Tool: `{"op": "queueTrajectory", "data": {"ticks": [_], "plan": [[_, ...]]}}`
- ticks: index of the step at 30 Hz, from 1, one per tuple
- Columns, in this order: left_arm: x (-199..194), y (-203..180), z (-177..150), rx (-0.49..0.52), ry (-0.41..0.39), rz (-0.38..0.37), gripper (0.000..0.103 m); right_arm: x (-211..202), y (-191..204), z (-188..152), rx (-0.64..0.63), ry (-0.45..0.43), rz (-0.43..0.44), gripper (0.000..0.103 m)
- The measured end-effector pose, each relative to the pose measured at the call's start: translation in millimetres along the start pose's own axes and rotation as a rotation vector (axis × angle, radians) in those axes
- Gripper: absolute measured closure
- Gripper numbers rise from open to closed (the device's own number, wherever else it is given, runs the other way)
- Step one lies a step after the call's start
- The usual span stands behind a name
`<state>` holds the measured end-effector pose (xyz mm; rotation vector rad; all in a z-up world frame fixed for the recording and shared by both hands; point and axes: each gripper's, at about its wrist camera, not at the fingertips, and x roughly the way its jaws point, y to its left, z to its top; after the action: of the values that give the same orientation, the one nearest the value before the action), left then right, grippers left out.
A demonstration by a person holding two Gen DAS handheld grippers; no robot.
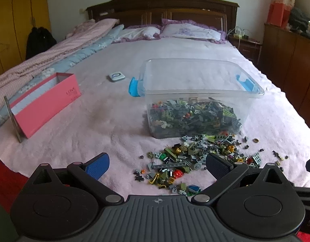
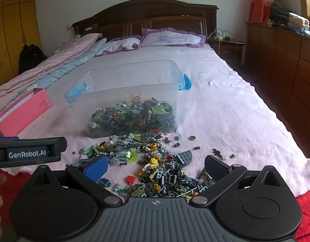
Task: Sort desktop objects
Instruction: 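Move both tools toward the loose Lego pile in front of the clear box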
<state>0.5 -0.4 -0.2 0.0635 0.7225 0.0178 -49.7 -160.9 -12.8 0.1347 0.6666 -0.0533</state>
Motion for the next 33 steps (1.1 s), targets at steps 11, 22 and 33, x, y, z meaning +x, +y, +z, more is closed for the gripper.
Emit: {"op": "queueTrajectory", "data": {"ticks": [11,22,33], "plan": [[2,13,-1,-0.053,0.031,-0.044,0.0,-1,7,-1,0.012,-0.011,-0.003,0.0],[10,13,-6,-0.083,0.017,-0.054,0.0,5,5,-7,-0.023,0.004,-0.039,0.0],[15,12,-12,-0.049,0.047,-0.086,0.0,5,9,-10,-0.05,-0.011,-0.005,0.0]]}}
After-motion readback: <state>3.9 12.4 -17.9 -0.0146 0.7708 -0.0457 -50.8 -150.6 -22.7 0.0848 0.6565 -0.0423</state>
